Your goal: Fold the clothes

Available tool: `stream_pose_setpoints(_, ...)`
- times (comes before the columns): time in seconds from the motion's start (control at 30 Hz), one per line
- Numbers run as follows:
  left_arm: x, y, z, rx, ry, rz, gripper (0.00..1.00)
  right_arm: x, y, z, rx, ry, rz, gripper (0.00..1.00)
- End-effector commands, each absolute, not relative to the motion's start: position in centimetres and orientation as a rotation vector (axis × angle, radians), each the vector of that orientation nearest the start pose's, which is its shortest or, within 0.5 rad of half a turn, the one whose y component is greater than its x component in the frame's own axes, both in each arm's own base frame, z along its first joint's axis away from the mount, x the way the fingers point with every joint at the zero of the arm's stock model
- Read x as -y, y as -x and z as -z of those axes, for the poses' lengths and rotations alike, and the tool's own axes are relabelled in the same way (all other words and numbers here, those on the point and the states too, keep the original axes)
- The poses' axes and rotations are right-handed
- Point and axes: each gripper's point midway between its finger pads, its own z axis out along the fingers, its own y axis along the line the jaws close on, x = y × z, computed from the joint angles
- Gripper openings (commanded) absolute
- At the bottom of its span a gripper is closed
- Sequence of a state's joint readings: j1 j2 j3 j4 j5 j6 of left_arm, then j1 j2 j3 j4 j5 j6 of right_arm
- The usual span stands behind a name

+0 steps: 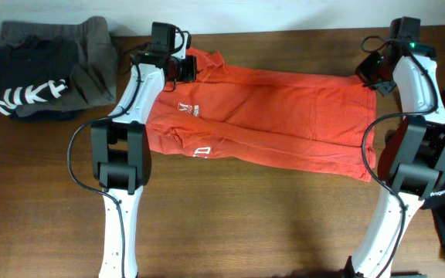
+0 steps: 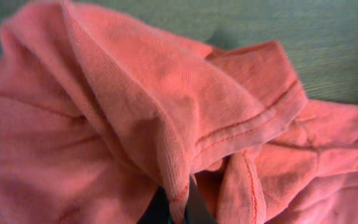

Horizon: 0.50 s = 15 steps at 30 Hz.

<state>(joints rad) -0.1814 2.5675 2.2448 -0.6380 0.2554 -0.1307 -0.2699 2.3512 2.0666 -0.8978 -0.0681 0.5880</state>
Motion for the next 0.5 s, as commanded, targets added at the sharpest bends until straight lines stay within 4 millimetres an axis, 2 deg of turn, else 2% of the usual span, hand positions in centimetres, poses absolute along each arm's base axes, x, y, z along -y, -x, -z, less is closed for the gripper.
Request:
stream_pose_setpoints(0.0,15.8,-61.7,-8.7,-2.460,-0.222,0.447,0.00,14.4,-53.3,-6.6,-2.520,-1.127,-0.136,0.04)
stream_pose_setpoints(0.37,15.3,-60.3,-10.3,-2.499,-0.212,0.445,0.00,13.9,-51.7,-9.3,-2.566,-1.056,-0.117,0.04)
stream_pose_setpoints(0.47,14.8,-59.8,-10.8,-2.515,-0.202,0.442,0.00,13.7,-50.8,-9.3,-2.603,-1.055,-0.110,0.04)
